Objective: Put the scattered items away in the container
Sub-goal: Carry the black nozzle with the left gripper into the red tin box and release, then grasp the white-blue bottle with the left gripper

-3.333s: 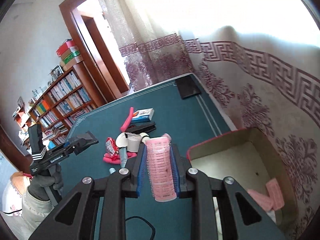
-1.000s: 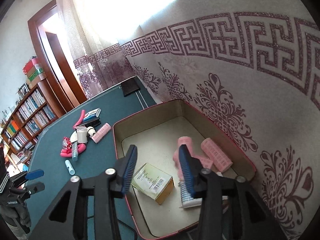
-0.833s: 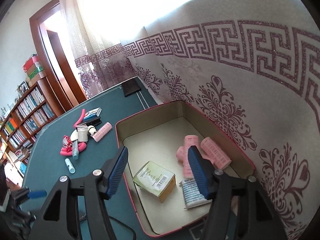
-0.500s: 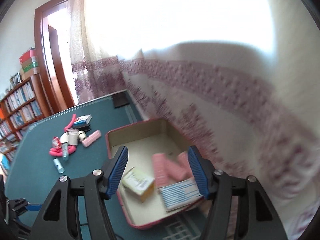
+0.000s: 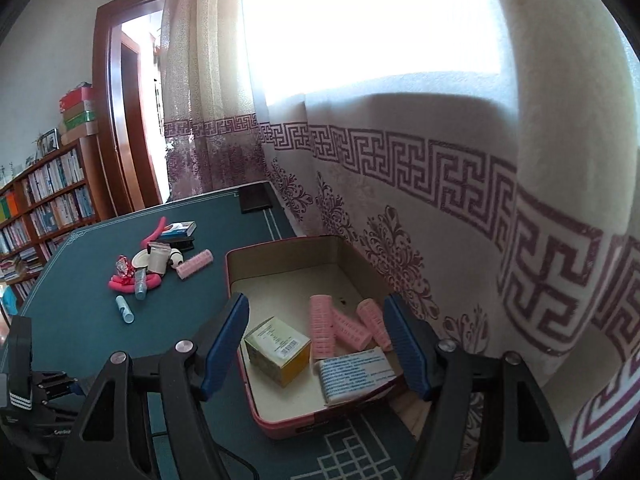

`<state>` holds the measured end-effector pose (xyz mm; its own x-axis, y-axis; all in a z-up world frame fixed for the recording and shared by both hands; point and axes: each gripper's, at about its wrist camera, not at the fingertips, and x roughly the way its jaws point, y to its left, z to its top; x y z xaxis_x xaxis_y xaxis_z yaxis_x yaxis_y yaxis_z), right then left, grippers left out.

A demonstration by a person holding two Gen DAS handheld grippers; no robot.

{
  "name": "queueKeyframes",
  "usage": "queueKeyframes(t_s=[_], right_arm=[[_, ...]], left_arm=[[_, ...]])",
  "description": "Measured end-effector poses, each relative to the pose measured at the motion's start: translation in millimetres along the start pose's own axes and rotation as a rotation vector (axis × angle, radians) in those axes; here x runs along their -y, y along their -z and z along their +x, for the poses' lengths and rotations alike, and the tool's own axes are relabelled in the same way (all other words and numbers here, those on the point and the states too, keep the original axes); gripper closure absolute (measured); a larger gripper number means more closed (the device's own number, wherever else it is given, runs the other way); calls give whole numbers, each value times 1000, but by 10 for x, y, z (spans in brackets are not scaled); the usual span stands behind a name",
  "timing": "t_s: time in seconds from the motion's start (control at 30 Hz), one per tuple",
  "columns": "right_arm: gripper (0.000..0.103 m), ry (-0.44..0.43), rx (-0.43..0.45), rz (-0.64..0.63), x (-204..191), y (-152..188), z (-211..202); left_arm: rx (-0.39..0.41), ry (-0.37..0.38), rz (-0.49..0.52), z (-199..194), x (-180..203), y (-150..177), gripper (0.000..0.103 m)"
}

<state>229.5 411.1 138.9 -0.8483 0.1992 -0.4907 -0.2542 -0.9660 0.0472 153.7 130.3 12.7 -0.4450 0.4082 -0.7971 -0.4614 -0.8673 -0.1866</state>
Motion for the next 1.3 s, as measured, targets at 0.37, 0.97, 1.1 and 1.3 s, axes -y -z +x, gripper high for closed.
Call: queueKeyframes(t_s=[0.37,0.97,1.1,1.3], right_arm=[[30,-39,-3,54,67,32,132],[30,-70,-70,108,127,99,417],[30,-103,-86,105,5,91,514],[30,-151,-100,73,-305,84,592]], left_arm=[[219,68,205,-212,615,-1016,53],[173,147,172,441,913,-1721,39],[173,119,114,347,607,-1548,30],[170,85,34,184,192,-1307,25]])
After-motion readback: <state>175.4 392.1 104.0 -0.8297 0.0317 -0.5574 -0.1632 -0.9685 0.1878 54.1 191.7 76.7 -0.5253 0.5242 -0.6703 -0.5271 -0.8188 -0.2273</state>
